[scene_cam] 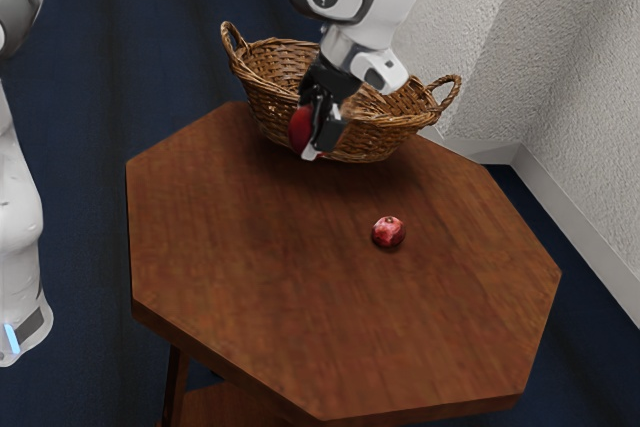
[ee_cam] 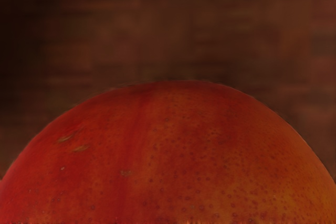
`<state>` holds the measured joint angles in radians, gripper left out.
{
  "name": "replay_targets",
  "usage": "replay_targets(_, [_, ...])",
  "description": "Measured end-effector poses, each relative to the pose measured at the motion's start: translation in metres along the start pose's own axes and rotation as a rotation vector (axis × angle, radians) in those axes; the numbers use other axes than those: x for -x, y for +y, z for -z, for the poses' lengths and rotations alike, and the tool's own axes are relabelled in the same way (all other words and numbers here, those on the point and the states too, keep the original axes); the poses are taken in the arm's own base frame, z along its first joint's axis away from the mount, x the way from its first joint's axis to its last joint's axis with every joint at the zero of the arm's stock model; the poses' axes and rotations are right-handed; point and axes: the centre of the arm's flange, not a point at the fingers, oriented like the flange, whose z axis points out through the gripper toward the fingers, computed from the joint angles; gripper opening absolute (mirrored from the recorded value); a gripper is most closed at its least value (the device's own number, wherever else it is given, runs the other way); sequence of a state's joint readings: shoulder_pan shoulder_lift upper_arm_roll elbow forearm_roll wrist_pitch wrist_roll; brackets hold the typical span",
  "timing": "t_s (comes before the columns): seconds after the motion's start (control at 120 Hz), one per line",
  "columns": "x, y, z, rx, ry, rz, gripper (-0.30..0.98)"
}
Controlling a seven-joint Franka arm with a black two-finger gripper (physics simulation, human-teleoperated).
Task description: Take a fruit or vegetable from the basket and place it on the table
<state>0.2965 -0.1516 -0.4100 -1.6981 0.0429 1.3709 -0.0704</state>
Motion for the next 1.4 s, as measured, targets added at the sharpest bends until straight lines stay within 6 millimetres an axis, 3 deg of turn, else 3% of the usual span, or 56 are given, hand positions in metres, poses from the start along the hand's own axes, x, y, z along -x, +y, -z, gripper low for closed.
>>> replay_targets(0.325, [-0.012, 0.009, -0.068, 0.018, -0.047, 0.03, 0.34])
replay_targets(0.4, [-0.015, 0.009, -0.074, 0.021, -0.037, 0.038, 0.34])
replay_targets(0.517, [-0.018, 0.018, -0.073, 0.021, -0.011, 0.034, 0.46])
replay_targets(0.817, [-0.02, 0.02, -0.065, 0.023, 0.026, 0.053, 0.47])
replay_targets(1.008, [-0.02, 0.019, -0.065, 0.022, 0.029, 0.06, 0.61])
replay_targets(1.2, [-0.02, 0.02, -0.065, 0.02, 0.031, 0.063, 0.66])
replay_targets(1.4, [-0.02, 0.025, -0.044, 0.014, 0.075, 0.057, 0.68])
